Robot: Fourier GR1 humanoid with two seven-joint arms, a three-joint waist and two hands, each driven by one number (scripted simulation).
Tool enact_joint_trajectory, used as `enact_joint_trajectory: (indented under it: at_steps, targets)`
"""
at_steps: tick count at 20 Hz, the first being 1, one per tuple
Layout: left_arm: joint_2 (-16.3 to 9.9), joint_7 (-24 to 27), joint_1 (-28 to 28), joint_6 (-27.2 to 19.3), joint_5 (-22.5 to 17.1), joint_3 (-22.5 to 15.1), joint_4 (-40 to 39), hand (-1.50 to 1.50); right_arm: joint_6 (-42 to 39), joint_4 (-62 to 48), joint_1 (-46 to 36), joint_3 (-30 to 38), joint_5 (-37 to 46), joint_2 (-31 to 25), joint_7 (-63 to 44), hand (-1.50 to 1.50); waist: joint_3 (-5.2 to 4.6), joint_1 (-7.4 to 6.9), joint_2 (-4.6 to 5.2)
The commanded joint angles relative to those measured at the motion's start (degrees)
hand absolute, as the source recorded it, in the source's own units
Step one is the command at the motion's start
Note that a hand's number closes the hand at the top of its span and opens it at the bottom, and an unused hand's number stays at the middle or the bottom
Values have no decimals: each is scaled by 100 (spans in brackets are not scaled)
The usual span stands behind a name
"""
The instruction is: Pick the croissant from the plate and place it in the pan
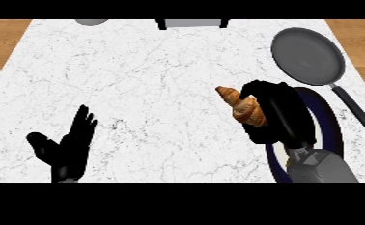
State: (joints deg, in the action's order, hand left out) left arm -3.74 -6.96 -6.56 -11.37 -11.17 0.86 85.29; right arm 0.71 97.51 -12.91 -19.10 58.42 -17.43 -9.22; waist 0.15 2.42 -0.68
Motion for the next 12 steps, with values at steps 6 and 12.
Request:
enact_joint_trajectory:
  at_steps: [6,12]
  targets:
    - [275,-214,-83,-208,323,-447,223,0,-1050,1360,96,1617,-1246,-434,-567,150,-16,-237,56]
    - [174,-389,62,-116,246,-341,201,0,-846,80,-546,2404,-1795,-357,-70,150,-13,-282,70]
